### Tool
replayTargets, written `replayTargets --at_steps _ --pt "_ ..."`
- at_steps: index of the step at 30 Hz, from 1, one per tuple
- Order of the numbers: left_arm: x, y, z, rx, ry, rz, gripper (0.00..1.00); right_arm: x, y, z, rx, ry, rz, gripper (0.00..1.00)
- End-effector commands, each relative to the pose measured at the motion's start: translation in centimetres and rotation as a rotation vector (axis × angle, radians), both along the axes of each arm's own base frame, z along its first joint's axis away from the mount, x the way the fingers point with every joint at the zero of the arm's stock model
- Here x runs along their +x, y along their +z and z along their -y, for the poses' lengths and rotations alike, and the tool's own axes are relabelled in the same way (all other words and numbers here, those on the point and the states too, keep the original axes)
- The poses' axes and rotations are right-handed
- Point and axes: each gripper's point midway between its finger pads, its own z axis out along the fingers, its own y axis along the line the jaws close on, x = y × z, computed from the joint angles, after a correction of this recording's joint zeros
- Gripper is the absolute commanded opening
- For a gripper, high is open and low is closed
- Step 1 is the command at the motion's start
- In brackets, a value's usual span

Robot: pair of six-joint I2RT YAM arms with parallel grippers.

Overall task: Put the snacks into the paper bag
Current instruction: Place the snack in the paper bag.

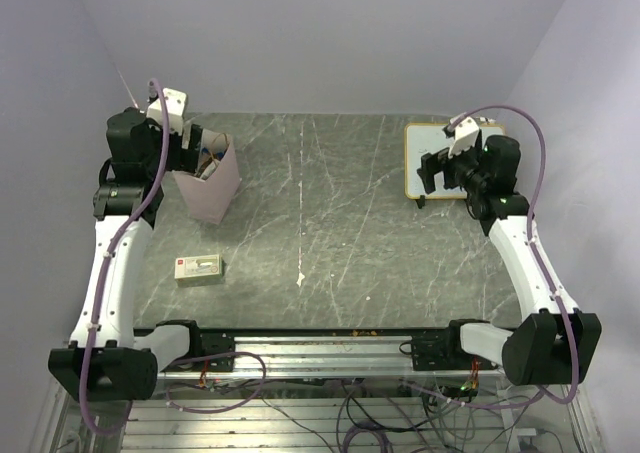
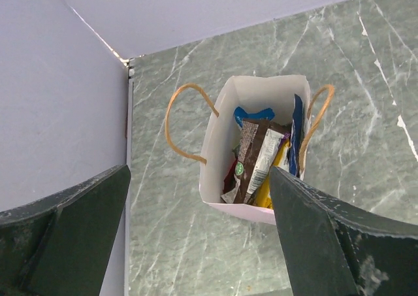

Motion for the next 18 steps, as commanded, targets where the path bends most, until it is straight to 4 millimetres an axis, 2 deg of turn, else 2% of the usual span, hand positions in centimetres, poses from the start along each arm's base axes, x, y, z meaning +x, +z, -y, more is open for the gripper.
replayTargets --at_steps 1,7,13,18 --pt "-0.4 2.4 0.5 -0.133 0.016 0.132 0.98 1.3 1.5 3.8 -0.032 -0.228 -0.02 1.0" --pt "-1.7 3.6 0.9 -0.22 0.018 0.236 0.98 2.1 2.3 6.5 -0.041 -0.397 -0.016 1.0" --pt "-2.5 4.4 1.5 -0.245 -0.013 0.251 0.98 1.9 3.8 5.7 -0.019 -0.359 0.032 1.0" --pt "-3.5 3.7 1.1 -0.214 -0.001 0.252 0.98 0.4 4.4 6.0 0.042 -0.4 0.113 1.0"
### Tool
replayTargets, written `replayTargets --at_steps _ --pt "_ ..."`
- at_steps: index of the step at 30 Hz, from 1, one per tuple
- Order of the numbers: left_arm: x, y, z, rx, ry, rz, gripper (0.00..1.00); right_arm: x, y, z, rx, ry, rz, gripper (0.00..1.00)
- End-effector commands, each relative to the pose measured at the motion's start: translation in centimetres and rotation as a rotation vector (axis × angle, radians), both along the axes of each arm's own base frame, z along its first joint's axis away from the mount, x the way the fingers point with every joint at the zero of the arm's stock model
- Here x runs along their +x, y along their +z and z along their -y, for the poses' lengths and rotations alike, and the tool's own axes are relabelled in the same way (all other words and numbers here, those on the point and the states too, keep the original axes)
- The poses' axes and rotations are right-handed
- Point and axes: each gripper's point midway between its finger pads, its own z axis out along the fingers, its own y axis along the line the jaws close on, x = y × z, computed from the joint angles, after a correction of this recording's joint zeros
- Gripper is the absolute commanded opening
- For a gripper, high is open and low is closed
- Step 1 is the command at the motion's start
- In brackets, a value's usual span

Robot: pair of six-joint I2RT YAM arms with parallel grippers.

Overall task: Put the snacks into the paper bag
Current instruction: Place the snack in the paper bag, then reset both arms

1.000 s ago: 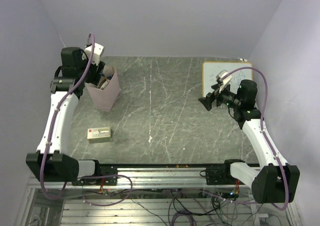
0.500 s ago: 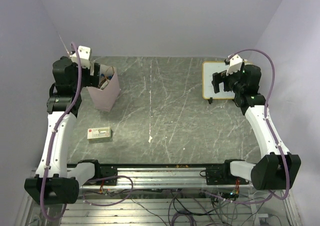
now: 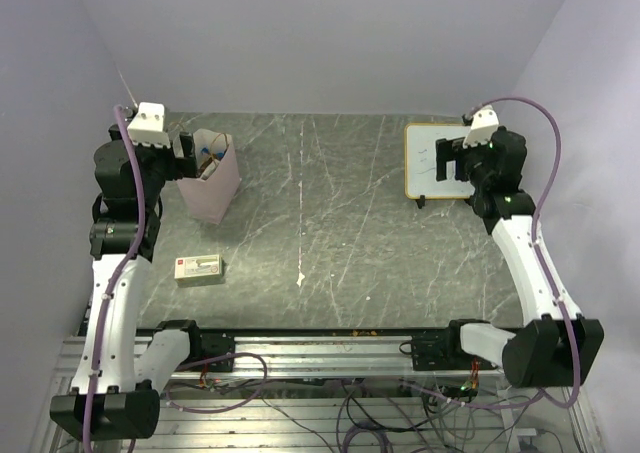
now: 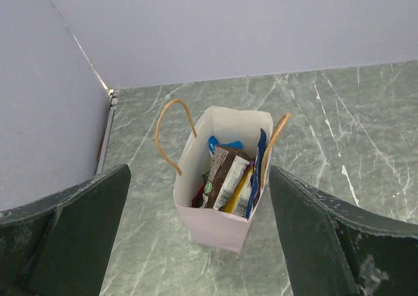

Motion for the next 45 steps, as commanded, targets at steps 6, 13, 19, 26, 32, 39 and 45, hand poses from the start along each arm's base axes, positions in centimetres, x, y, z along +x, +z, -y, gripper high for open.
replayTargets --at_steps 6,13,19,26,32,39,45 --pt "-2.3 1.3 -0.5 0.046 0.008 0.052 0.98 -2.8 3.0 1.7 0.058 -0.124 0.176 1.0" --pt "-2.5 1.6 0.6 0.007 -0.044 0.068 0.98 -2.7 3.2 0.0 0.118 -0.05 0.157 1.0" --pt "-1.7 1.6 2.2 -0.019 -0.129 0.051 0.98 -2.8 3.9 -0.4 0.126 -0.027 0.176 1.0" --pt "-0.6 1.9 1.4 -0.079 -0.063 0.072 0.98 -4.2 4.0 0.2 0.086 -0.042 0.232 1.0" --pt "-1.6 0.8 -0.9 -0.062 0.061 0.074 0.98 -5.0 4.6 1.5 0.058 -0.106 0.252 1.0" --pt "-2.0 -0.9 -0.2 -0.039 0.01 0.056 0.98 -5.5 4.4 0.8 0.023 -0.039 0.229 1.0" --pt "-2.2 -0.8 -0.8 -0.044 0.041 0.066 0.98 -6.1 5.1 1.2 0.001 -0.047 0.251 1.0"
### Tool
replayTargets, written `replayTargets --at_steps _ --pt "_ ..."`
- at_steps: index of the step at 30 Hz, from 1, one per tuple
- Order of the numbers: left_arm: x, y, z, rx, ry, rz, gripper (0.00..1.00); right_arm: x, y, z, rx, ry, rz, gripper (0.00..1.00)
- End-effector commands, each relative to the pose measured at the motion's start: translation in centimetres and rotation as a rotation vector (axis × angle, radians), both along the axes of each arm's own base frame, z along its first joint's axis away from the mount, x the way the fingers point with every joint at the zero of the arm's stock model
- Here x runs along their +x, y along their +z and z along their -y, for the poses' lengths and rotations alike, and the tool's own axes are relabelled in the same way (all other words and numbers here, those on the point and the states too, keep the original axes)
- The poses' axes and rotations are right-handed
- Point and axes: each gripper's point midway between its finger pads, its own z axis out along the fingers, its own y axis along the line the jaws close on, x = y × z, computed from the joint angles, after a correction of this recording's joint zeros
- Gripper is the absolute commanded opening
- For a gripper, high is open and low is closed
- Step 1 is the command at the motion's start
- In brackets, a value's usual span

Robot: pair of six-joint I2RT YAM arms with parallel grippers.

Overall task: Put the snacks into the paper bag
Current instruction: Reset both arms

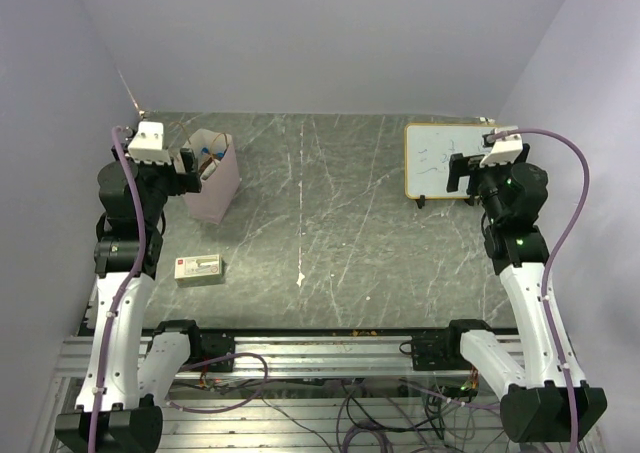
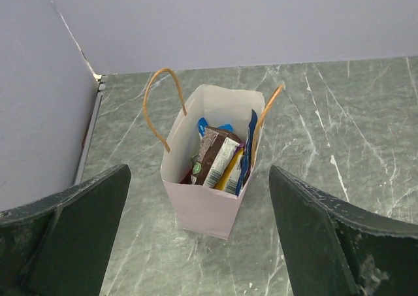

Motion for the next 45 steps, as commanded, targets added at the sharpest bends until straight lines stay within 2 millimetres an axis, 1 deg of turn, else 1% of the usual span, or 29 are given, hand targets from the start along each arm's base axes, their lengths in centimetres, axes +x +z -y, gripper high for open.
replayTargets --at_steps 1,5,9,14,21,45 --pt "-0.2 1.8 -1.0 0.007 0.043 0.067 0.98 -0.6 0.7 0.4 -0.032 -0.001 0.022 1.0" --pt "-0.1 1.3 -1.1 0.012 0.043 0.058 0.98 -0.5 0.1 -0.1 -0.043 0.031 0.002 1.0" --pt "-0.2 1.3 -0.9 0.015 0.033 0.052 0.98 -0.6 -0.1 -0.4 -0.057 0.065 -0.01 1.0" --pt "-0.4 1.7 -1.4 0.027 0.06 0.052 0.98 -1.0 0.3 -0.3 -0.066 0.061 -0.004 1.0" --pt "-0.7 2.0 -1.8 0.037 0.074 0.057 0.98 -0.9 0.6 0.6 -0.06 0.008 0.008 1.0" --pt "-0.7 1.8 -1.8 0.048 0.07 0.054 0.98 -0.8 0.1 0.1 -0.055 0.038 -0.004 1.0"
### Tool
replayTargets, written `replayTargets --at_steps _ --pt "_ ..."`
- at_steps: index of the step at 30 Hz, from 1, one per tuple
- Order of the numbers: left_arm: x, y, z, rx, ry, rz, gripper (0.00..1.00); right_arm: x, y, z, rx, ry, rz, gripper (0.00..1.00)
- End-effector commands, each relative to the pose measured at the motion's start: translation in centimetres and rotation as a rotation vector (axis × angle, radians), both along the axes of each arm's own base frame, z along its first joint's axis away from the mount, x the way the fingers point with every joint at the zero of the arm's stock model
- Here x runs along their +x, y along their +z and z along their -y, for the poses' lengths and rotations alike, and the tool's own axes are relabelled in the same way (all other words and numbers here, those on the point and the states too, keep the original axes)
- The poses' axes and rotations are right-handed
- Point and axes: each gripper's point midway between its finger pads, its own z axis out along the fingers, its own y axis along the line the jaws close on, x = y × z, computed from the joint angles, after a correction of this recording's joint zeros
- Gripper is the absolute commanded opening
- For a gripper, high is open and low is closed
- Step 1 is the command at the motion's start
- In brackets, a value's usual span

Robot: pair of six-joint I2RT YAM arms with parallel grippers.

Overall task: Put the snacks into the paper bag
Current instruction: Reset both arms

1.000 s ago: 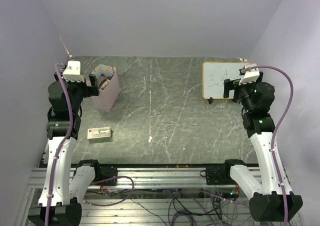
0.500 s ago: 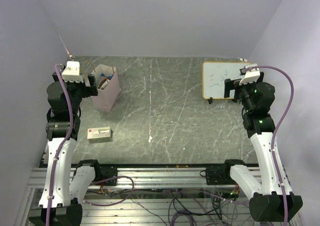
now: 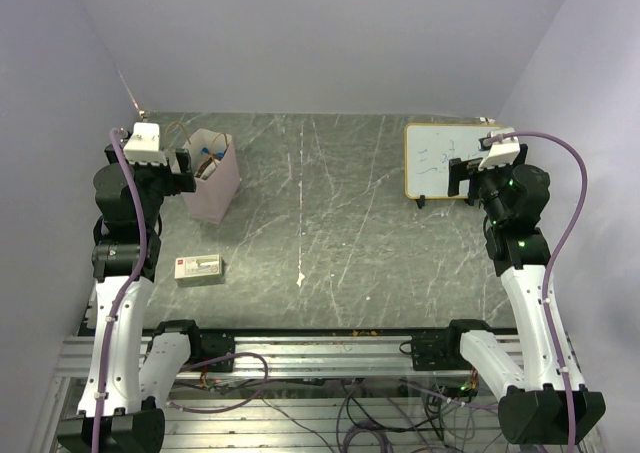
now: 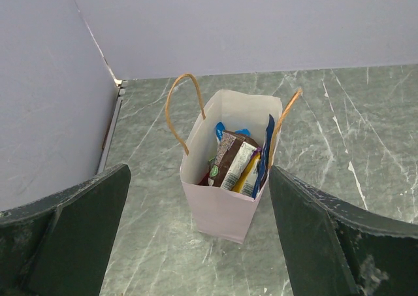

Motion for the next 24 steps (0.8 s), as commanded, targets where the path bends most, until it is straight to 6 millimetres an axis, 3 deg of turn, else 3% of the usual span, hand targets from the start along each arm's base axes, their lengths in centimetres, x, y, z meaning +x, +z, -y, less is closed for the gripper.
replayTargets --at_steps 1,24 --pt "-0.27 1.09 -0.6 0.012 0.024 0.029 0.98 -0.17 0.14 0.07 0.001 0.0 0.006 1.0" --pt "-0.15 0.86 -0.65 0.017 0.025 0.028 0.98 -0.12 -0.07 -0.04 -0.001 0.007 0.001 1.0"
